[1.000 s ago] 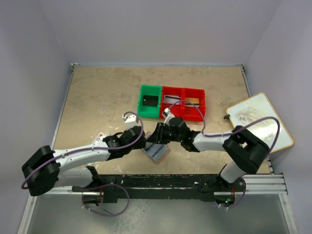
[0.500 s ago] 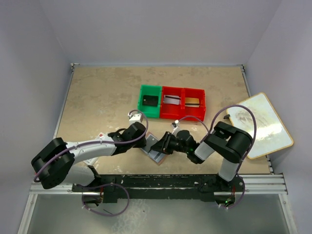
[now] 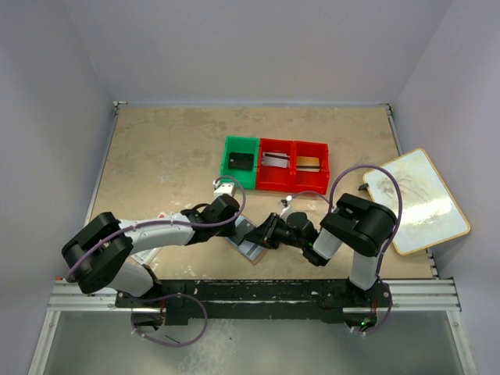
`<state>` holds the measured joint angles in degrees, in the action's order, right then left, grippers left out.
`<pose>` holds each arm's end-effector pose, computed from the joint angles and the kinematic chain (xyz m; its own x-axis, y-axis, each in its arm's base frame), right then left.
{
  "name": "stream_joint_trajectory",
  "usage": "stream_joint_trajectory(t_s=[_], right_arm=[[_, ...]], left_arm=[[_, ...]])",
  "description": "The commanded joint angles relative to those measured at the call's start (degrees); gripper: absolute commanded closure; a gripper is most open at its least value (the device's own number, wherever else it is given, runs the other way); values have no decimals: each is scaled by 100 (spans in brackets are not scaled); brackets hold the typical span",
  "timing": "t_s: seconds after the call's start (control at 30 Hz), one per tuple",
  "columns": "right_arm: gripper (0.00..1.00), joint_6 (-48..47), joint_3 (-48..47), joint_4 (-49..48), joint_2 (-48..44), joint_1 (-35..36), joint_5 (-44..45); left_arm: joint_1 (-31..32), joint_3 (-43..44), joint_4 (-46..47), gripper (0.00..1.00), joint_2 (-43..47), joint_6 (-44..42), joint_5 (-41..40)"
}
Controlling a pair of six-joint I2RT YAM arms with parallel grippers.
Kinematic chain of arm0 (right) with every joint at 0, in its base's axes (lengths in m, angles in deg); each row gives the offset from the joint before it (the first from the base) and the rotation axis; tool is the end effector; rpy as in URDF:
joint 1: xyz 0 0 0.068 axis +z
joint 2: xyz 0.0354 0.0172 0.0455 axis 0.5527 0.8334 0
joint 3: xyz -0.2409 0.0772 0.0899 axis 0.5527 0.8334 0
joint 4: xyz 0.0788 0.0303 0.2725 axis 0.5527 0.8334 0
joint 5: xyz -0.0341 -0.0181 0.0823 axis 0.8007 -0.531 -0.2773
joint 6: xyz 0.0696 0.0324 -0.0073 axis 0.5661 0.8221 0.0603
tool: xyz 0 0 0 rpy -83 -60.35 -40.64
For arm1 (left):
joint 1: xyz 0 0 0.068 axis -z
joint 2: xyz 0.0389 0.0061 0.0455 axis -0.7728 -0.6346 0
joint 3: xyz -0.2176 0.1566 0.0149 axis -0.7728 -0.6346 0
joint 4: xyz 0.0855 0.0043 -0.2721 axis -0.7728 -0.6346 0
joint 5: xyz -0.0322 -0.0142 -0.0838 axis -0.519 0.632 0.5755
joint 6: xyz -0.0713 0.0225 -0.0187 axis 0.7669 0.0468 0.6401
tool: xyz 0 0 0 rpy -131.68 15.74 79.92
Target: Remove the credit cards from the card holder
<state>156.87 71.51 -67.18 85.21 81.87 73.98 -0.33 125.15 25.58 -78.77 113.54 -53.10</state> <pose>0.1789 0.2222 0.0567 -0.8850 0.4533 -0.1067 0.0292 0.2826 0.9588 0.2036 -0.2191 0.1097 -0.8185 -0.0734 -0.5698 0.1054 0.9557 -0.2746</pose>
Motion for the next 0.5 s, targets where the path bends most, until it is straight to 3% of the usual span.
stream_joint_trajectory(t_s=[0.0, 0.27, 0.47], right_arm=[[81, -95, 62, 189, 128, -32, 222], [100, 4, 196, -179, 65, -33, 240], [100, -143, 243, 180, -266, -33, 183]], left_arm=[[-10, -137, -237, 88, 59, 30, -157], [-10, -155, -324, 89, 85, 57, -200], [-10, -208, -274, 90, 96, 131, -238]])
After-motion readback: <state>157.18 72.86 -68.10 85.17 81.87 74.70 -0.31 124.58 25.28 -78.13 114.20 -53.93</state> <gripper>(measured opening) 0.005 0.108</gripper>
